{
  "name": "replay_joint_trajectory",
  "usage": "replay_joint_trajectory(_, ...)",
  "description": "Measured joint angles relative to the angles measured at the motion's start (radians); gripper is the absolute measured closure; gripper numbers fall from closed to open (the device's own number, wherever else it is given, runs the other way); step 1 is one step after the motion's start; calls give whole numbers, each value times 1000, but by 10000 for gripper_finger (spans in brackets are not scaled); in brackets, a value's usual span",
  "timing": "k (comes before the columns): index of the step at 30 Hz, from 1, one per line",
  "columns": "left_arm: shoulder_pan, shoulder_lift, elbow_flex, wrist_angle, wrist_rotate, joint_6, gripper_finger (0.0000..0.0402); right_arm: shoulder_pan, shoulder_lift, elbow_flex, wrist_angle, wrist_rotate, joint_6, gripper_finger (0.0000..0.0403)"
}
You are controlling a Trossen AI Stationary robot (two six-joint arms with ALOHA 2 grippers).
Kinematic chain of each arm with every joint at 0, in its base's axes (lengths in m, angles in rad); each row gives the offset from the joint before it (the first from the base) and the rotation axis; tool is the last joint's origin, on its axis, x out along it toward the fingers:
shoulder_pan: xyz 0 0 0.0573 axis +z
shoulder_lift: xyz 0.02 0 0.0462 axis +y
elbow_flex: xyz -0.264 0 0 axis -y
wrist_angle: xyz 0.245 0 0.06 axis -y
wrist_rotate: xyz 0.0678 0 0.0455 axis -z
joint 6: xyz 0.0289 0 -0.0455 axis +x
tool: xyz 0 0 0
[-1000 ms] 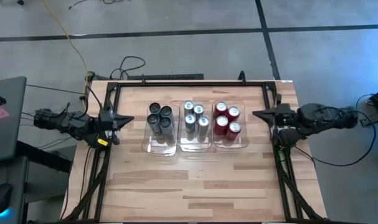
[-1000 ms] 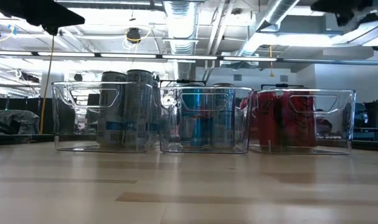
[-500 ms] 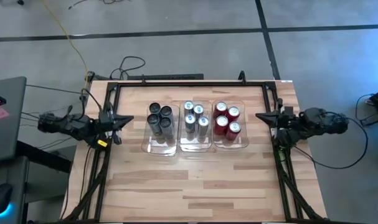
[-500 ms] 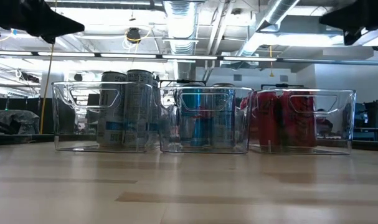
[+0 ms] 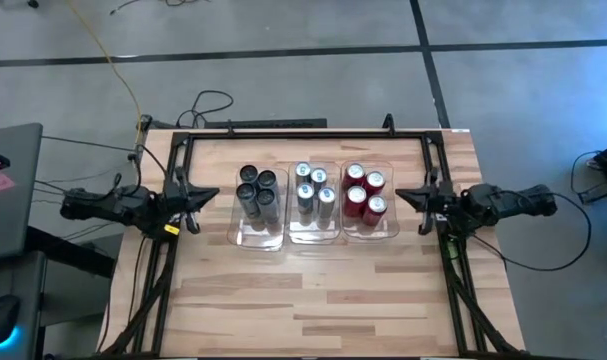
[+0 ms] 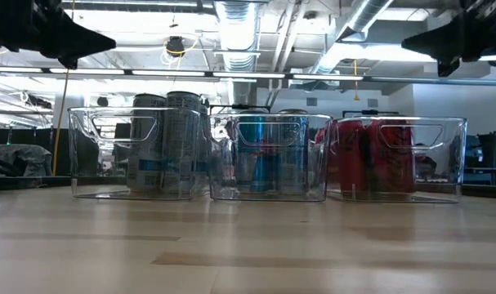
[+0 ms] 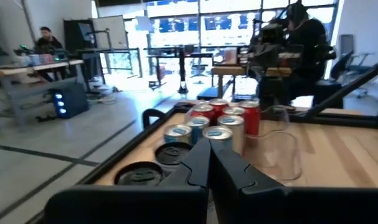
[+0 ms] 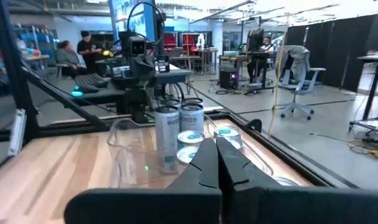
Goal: Sort soda cans
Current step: Return to Home Position
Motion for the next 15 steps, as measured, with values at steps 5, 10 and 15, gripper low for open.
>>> replay_joint_trajectory(5,49,0,-61,74,48,-14,402,-55,0,-45,26,-46,-8,403)
replay_joint_trajectory(10,114,0,-88,105,146,-44,402,-121,0,-63,39,-137,5,403)
replay_joint_trajectory(15,173,0,-113,119,211,-70,402,-180,-1,-72,19,-206,42,403)
